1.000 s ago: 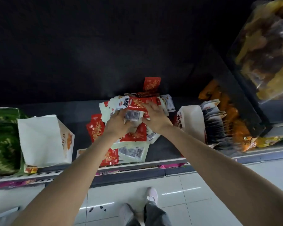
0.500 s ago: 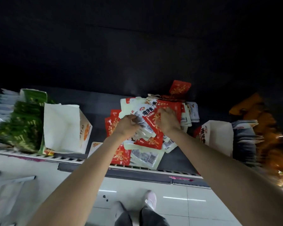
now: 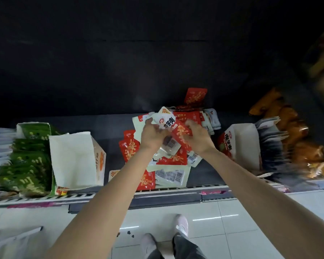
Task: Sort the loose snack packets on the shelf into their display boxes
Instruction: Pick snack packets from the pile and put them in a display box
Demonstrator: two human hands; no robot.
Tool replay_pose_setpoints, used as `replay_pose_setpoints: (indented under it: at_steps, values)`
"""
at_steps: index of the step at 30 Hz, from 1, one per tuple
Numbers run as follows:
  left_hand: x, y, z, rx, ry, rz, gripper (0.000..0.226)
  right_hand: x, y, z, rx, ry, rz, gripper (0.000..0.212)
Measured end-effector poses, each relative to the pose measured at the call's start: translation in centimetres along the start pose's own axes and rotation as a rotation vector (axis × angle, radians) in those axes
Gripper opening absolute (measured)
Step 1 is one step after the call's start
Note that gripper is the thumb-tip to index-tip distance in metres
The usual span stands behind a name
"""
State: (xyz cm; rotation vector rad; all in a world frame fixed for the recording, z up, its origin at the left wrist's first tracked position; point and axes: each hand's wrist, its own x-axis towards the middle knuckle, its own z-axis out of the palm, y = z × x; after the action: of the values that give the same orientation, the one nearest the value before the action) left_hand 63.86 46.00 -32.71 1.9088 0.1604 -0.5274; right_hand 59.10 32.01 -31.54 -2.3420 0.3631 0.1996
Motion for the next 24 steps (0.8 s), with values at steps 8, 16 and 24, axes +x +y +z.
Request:
replay_pose_setpoints:
  at_steps: [8, 16, 24]
  values:
    - [-5.2, 6.4, 2.7, 0.268, -0.097, 0.65, 0.01, -6.2, -0.1, -8.4, 0.027, 0.298, -0.041, 0.045]
    - [-7.6, 8.4, 9.2, 0.265, -0.194, 0.678, 0.016, -9.2, 2.6, -14.7, -0.381, 0.342, -0.069, 0.01]
    - [-5.9, 5.6, 13.1, 0.448, -0.363, 0.422, 0.044, -9.0, 5.1, -15.1, -0.576, 0.339, -0.027, 0.03]
